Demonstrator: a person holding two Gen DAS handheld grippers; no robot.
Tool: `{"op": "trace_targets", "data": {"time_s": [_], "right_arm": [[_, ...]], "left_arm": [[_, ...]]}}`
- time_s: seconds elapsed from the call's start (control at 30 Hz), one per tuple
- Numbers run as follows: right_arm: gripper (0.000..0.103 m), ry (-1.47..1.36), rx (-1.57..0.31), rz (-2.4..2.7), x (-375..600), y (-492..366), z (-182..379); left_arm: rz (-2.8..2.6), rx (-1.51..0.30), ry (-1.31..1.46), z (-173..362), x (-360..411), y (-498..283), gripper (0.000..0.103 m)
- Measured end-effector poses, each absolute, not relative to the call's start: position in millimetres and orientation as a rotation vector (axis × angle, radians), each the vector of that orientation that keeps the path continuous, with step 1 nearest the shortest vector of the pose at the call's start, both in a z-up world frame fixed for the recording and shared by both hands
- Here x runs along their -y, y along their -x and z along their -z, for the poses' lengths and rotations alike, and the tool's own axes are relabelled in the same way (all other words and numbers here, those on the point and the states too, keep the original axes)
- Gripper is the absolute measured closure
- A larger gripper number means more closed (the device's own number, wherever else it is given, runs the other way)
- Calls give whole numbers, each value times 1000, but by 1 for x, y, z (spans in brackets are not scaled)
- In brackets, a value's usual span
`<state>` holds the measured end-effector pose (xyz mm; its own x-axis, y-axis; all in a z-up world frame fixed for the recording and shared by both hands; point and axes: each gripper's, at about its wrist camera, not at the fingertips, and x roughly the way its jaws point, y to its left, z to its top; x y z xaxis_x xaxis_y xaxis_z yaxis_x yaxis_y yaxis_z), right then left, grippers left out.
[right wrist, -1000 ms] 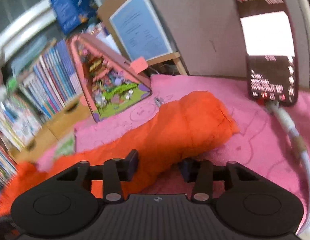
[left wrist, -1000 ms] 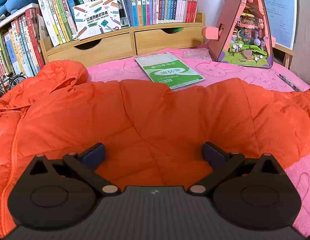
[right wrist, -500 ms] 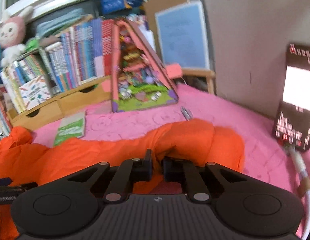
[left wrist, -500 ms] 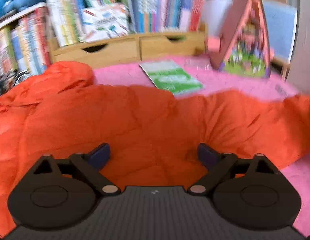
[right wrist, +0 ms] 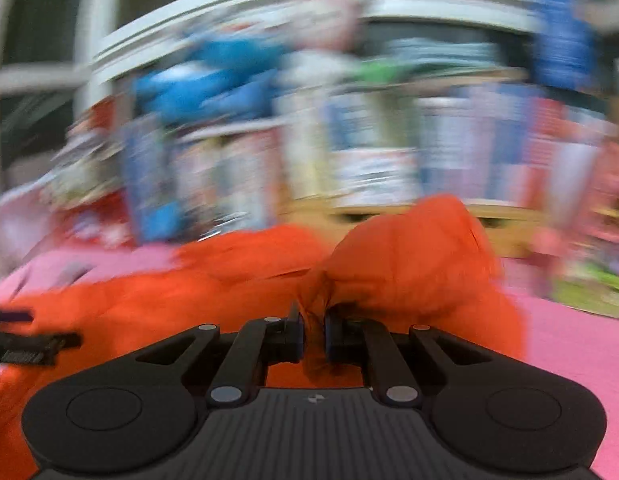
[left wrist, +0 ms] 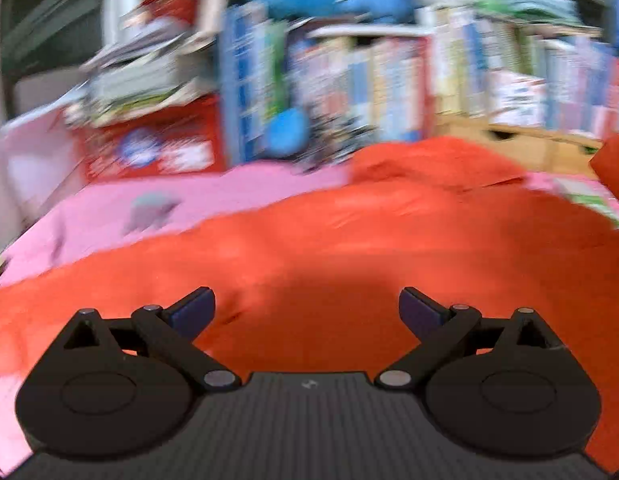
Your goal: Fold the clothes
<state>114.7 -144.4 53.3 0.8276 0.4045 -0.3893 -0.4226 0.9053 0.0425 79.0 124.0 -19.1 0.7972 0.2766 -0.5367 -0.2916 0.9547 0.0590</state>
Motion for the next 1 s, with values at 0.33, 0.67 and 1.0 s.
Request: {"op": "trace_targets", "data": {"time_s": [0.33, 0.67, 1.0], "right_arm": [[46, 267, -493, -543, 81, -79, -22], [46, 270, -430, -543, 48, -93, -32], [66, 250, -481, -660, -29, -139, -24]], "left_arm": [[-273, -680, 125, 45, -146, -82, 0], [-266, -677, 144, 47, -150, -81, 0], [-265, -676, 146, 47, -152, -82, 0]]}}
